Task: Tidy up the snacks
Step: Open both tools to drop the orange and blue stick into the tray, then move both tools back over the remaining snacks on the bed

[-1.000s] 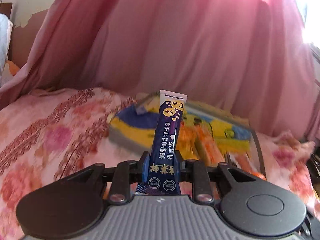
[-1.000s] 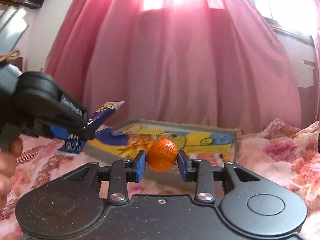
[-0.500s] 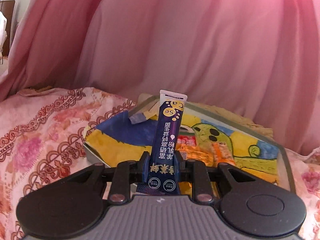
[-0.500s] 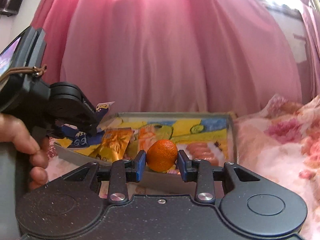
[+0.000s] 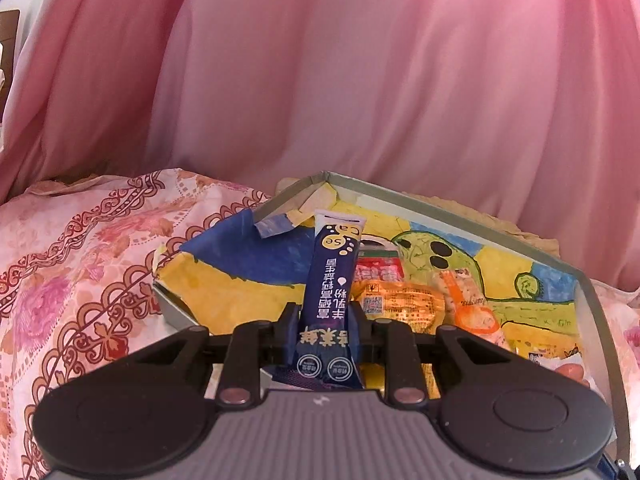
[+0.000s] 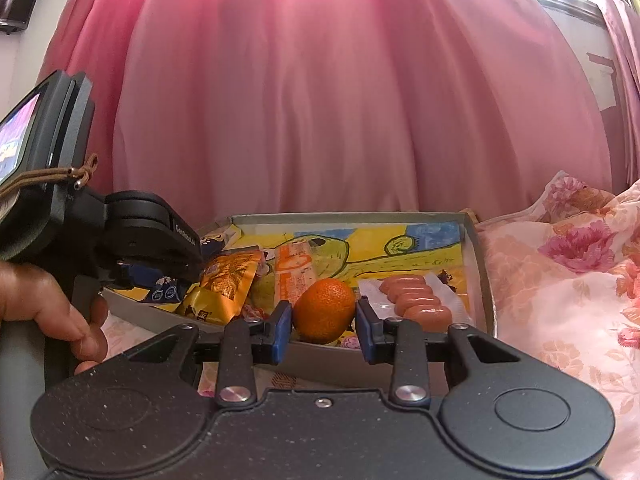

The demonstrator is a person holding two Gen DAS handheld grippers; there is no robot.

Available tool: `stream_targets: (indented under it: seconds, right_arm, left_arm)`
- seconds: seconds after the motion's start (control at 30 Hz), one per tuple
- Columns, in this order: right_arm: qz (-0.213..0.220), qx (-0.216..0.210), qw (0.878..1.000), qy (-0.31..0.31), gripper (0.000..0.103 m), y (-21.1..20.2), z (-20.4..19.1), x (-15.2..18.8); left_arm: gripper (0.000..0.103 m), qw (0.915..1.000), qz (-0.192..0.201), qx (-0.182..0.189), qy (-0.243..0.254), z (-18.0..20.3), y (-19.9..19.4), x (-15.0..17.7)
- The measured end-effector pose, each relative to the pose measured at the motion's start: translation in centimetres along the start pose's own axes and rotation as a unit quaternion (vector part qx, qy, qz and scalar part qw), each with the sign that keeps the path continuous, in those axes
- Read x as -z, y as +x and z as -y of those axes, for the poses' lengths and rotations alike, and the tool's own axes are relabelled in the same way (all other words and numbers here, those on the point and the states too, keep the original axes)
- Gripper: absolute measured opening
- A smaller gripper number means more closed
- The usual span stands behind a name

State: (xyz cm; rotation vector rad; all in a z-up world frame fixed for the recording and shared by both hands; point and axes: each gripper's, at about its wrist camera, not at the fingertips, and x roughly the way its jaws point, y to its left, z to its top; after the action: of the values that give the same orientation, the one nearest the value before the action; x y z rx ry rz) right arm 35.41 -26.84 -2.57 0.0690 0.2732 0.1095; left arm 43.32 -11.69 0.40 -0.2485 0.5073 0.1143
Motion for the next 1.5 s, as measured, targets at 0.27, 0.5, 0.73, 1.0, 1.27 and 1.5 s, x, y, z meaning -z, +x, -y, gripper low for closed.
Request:
stream_targets:
  seconds: [0.27,0.5,0.73,1.0,1.27,1.5]
  right_arm:
    - [0.001,-0.002,1.000,-0.009,0.039,0.1,-0.4,0.0]
    - [0.012,0.006,1.000,-0.008,0.050,-0.4,-0.4,-0.4]
    - [0.046,0.018,0.999,0.001,0.084,-2.7,0.0,-2.2]
    - [0.093,0.022,0.995,0.004,0.102,-7.4,-0.1,-4.2]
    - [0.122,0.016,0.992,-0.022,0.102,-12.5,-1.5,-5.1]
    - [0.130,0.017,0.991,-0.039,0.102,-16.4,-2.9,-4.3]
  left_arm:
    - [0.035,0.9999,-0.012,0.000,-0.002,-0.2,-0.1,0.0]
    - [0.075,0.9998,0.006,0.001,-0.016,-0.9,-1.7,-0.1]
    - [0.101,0.9986,0.050,0.001,-0.019,-1.8,-5.9,-1.0]
    - [0.102,0.9954,0.096,-0.003,0.001,-3.3,-11.8,-1.2]
    - [0.103,0.9938,0.110,-0.008,0.018,-5.3,-17.6,-0.1]
    - [0.103,0.9934,0.111,-0.020,0.016,-7.5,-21.6,1.7]
